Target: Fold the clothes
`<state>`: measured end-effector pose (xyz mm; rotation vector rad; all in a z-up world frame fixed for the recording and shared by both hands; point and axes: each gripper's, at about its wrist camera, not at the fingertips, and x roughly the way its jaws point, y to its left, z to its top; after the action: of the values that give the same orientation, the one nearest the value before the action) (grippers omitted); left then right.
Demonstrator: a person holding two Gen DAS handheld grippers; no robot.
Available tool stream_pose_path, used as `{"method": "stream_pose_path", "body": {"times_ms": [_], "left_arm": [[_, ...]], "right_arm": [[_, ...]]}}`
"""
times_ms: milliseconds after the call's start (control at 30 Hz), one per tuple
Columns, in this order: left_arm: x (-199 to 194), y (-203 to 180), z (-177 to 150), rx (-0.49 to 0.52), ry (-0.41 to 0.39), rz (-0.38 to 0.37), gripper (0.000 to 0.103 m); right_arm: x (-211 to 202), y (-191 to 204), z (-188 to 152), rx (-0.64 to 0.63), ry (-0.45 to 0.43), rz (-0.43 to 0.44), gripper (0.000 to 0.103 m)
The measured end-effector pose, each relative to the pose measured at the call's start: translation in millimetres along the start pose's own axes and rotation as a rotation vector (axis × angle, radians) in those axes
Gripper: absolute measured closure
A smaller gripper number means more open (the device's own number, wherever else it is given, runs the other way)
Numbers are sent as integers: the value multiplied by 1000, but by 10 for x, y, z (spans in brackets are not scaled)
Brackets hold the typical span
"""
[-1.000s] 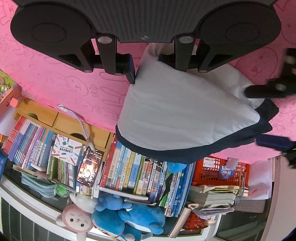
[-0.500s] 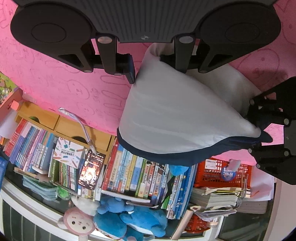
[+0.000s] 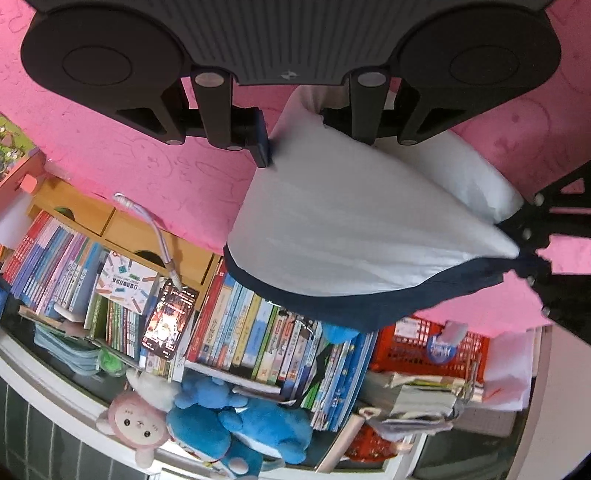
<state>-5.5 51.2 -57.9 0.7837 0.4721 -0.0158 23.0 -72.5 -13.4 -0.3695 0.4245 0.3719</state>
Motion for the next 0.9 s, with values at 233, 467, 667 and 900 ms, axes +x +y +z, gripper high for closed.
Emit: {"method": "stream_pose_path", "body": {"times_ms": [233,467,667,900], "left_arm": [[-130,781,-153,-724,17,-223,84],[-309,1144,-662,-1243,38,-302,77],[-292,1159,-1061,-1530,-28,-611,58],[-193,1250,-1336,-1771,-169,-725,53]], "right_arm": [[31,-37,-34,7,16,-2,71],[29,-46,-39,13,17,3,70],[-24,46,-31,-40,-15,-48,67],[-199,638,6,-380,-155,-47,42]]}}
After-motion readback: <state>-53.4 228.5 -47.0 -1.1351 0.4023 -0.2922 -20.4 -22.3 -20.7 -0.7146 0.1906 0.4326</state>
